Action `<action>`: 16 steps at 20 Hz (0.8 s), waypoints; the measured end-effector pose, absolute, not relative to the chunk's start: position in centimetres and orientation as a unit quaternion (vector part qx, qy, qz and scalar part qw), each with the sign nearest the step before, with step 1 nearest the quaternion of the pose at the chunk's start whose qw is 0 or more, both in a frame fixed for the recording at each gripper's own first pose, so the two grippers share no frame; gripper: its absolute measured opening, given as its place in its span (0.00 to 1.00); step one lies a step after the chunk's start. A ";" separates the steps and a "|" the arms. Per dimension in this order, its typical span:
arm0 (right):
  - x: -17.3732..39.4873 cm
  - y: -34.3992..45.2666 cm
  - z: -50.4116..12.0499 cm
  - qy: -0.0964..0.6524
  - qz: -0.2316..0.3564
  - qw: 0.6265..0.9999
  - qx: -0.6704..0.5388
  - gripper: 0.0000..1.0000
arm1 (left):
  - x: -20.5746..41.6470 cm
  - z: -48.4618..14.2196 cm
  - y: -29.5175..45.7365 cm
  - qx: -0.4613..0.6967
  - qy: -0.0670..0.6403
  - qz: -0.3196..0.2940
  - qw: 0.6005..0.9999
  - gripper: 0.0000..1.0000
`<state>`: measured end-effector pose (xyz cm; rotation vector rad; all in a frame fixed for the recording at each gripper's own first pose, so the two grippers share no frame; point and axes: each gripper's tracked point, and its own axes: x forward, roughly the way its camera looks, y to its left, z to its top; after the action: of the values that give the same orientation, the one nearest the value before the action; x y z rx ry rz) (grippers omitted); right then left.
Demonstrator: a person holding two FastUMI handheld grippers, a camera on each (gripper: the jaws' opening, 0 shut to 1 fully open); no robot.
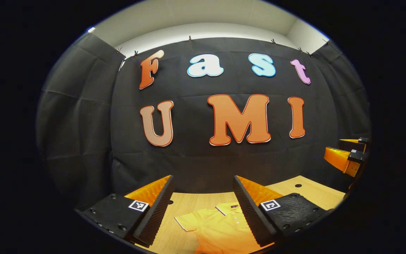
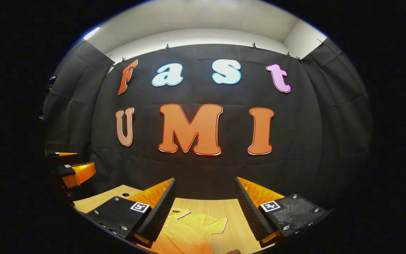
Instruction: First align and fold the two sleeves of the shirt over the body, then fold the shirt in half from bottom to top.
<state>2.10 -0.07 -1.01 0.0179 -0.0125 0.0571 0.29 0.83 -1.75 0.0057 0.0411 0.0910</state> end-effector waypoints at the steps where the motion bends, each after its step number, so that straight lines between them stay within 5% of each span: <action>1: 2.3 -0.6 -1.2 -0.004 0.029 1.000 0.008 0.98 | 0.1 -1.7 0.8 0.004 0.019 0.051 0.999 0.99; 16: 3.9 -3.6 -2.9 0.010 0.038 0.999 -0.022 0.98 | 2.6 -1.9 -2.9 0.000 0.020 0.055 0.998 0.99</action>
<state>3.92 -3.58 -2.95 -0.0439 0.0194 0.0767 2.61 -2.94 -1.88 0.0005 0.0405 0.1103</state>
